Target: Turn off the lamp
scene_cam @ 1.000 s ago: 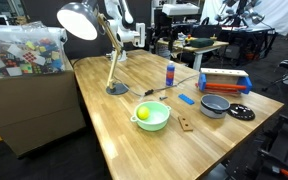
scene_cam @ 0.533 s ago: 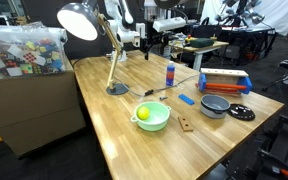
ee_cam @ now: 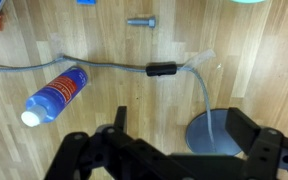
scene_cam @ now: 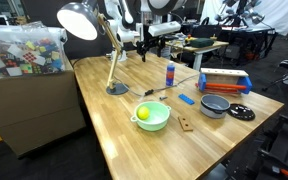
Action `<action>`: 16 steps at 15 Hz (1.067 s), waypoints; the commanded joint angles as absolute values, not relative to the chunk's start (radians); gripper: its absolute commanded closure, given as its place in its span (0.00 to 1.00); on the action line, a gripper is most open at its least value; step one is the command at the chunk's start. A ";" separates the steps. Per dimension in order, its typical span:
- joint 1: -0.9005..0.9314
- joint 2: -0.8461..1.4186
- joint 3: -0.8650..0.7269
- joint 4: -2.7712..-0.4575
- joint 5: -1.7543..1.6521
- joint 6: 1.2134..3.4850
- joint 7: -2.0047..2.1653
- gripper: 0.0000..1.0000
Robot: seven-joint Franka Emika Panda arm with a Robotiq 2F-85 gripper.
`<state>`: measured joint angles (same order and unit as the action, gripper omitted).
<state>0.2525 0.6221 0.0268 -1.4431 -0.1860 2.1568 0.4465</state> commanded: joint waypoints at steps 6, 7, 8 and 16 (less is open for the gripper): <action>0.267 0.629 0.008 -1.433 -0.181 2.161 0.451 0.00; 0.268 0.642 0.005 -1.417 -0.183 2.161 0.454 0.00; 0.268 0.655 0.001 -1.400 -0.186 2.160 0.452 0.00; 0.253 0.864 -0.020 -1.154 -0.154 2.105 0.428 0.45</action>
<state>0.2504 0.7829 -0.0090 -1.2762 -0.1778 2.1566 0.4460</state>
